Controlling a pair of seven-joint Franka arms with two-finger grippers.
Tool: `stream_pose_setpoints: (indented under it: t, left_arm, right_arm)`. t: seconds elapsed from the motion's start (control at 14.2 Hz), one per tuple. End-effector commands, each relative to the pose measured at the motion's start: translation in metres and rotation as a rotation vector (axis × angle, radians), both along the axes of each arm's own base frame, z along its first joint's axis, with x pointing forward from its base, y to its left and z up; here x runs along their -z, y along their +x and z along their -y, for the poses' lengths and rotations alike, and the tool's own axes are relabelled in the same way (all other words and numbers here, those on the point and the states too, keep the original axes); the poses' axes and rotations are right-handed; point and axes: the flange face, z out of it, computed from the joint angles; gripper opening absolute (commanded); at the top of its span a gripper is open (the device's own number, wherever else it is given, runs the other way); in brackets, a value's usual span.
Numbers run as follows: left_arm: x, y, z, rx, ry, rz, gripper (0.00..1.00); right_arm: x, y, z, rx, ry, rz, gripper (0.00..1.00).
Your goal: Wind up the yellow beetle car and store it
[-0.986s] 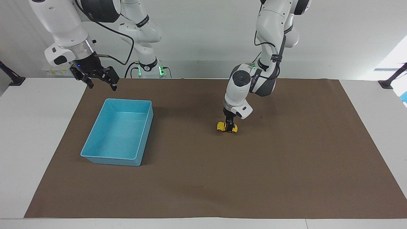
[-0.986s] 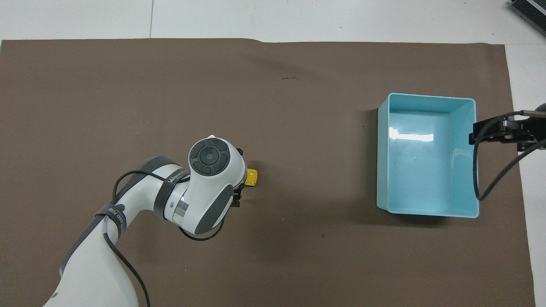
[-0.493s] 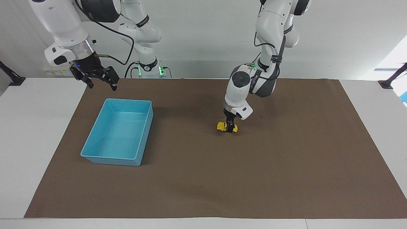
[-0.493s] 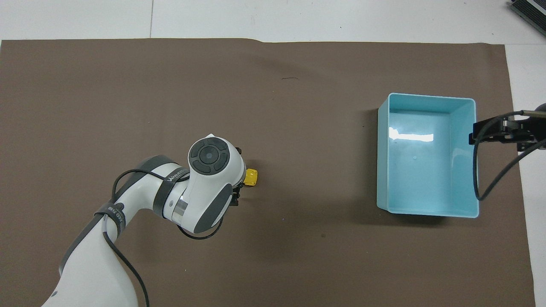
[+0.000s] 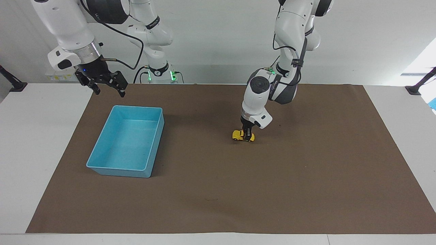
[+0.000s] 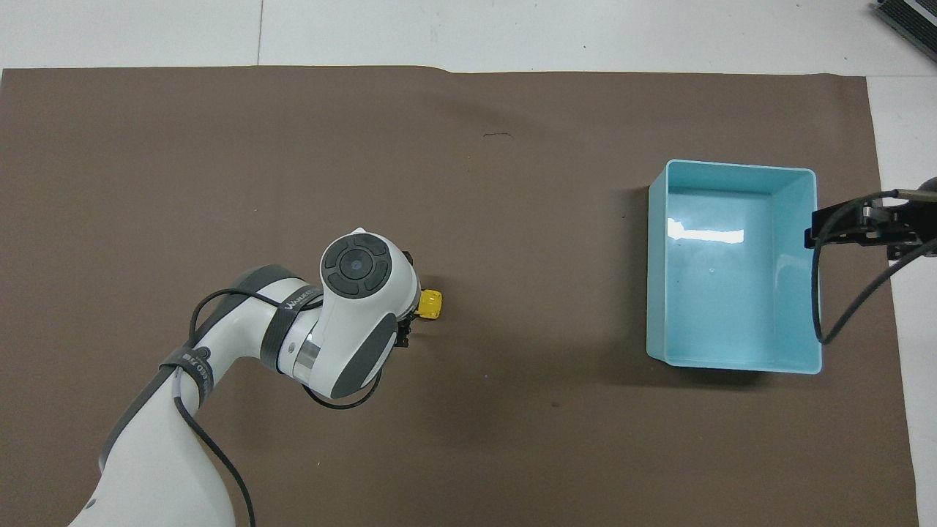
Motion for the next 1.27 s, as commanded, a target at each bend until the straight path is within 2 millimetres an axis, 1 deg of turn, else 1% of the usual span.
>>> stream_pose_setpoints:
  t: [0.0, 0.21, 0.28, 0.49, 0.77, 0.92, 1.2]
  left_arm:
    - [0.003, -0.001, -0.005, -0.011, 0.017, 0.006, 0.14]
    - [0.007, 0.006, -0.021, -0.019, 0.024, 0.001, 0.15]
    - [0.009, 0.012, -0.032, -0.023, 0.037, 0.005, 0.15]
    - [0.014, 0.023, -0.056, -0.017, 0.054, 0.009, 0.16]
    - [0.023, 0.030, -0.088, 0.000, 0.077, -0.002, 0.16]
    - [0.023, 0.034, -0.098, -0.007, 0.082, 0.000, 0.17]
    - [0.023, 0.035, -0.100, -0.007, 0.087, 0.000, 0.17]
  right_arm:
    - [-0.003, 0.002, 0.000, -0.020, 0.016, 0.000, 1.00]
    - [-0.003, 0.002, 0.000, -0.020, 0.016, 0.000, 1.00]
    - [-0.002, 0.002, 0.001, -0.019, 0.017, -0.001, 1.00]
    - [-0.002, 0.002, 0.000, -0.020, 0.017, -0.001, 1.00]
    - [-0.003, 0.002, 0.001, -0.019, 0.016, 0.000, 1.00]
    - [-0.002, 0.001, 0.000, -0.019, 0.017, -0.009, 1.00]
    - [-0.003, 0.002, 0.000, -0.020, 0.017, -0.003, 1.00]
